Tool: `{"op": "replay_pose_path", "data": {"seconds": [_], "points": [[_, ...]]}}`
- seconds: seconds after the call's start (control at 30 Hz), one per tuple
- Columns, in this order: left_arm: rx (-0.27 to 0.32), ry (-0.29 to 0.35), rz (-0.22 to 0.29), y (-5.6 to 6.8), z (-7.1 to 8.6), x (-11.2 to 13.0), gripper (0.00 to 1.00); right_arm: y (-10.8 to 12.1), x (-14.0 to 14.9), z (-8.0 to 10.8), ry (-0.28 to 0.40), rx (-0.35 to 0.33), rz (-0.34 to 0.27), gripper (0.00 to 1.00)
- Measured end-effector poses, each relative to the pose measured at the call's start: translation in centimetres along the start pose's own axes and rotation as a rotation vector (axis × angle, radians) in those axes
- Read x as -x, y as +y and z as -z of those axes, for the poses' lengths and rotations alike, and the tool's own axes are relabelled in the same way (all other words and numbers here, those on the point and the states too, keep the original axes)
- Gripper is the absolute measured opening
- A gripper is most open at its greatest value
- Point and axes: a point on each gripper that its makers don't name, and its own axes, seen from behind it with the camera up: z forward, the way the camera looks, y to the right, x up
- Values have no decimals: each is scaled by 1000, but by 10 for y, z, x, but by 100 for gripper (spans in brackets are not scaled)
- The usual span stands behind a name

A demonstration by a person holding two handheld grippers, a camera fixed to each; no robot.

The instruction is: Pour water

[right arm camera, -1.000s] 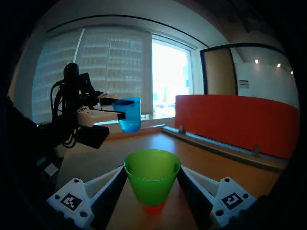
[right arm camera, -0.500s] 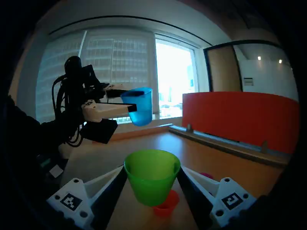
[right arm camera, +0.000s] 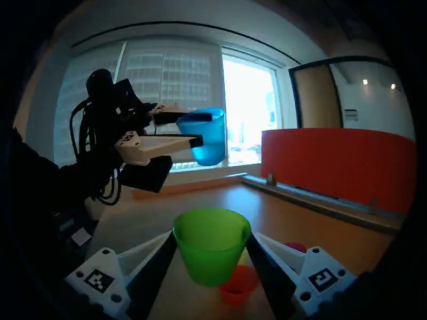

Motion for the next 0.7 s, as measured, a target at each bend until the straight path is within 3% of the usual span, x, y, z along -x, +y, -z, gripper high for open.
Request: {"op": "replay_pose_path", "data": {"seconds": [0.7], "points": [[15,41,-124,9,2,-22,85,-18,4,-12,-6,-44,3,90]]}}
